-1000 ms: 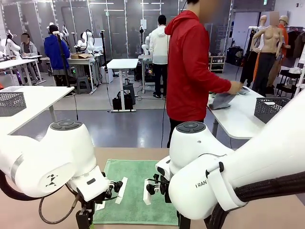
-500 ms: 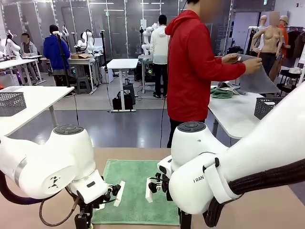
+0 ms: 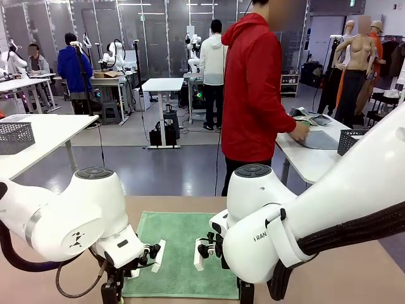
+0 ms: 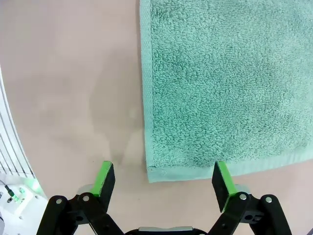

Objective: Fold the towels and place them in the basket.
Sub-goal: When a person lays out a Towel with hook on the table, fold it in half twice.

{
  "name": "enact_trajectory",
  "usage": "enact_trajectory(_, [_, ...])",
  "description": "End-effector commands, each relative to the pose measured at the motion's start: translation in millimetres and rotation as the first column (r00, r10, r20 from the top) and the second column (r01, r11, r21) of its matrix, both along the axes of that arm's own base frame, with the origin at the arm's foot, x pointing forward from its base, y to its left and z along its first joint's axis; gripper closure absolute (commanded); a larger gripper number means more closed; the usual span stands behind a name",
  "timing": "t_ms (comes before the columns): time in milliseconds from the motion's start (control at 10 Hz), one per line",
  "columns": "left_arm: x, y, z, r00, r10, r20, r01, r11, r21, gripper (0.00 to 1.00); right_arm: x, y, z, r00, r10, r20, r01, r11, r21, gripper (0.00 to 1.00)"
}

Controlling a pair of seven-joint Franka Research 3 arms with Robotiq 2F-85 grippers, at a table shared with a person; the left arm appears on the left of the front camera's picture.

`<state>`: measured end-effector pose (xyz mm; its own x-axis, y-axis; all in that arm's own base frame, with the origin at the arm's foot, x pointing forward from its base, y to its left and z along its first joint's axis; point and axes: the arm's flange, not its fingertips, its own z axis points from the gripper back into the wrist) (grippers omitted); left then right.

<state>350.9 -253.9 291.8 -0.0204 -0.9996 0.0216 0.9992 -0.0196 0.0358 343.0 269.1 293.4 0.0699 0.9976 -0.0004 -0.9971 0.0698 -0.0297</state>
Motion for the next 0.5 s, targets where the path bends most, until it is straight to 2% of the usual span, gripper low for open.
enact_trajectory(0, [4.4,-4.5,-3.9,0.999,0.016,0.029,-0.016,1.000,0.020,0.00,2.5,-0.9,1.2,1.000,-0.002,-0.028,0.002,1.000,0.009,0.00])
enact_trajectory(300, [4.5,-4.1,-5.8,0.999,0.021,0.039,-0.021,1.000,0.009,0.00,1.9,-2.2,-1.1,0.999,0.008,-0.036,-0.008,1.000,0.014,0.00])
enact_trajectory(400, [4.6,-3.0,-6.3,0.998,0.011,0.066,-0.011,1.000,-0.006,0.00,2.7,-3.1,-2.1,0.999,0.010,-0.031,-0.009,1.000,0.018,0.00])
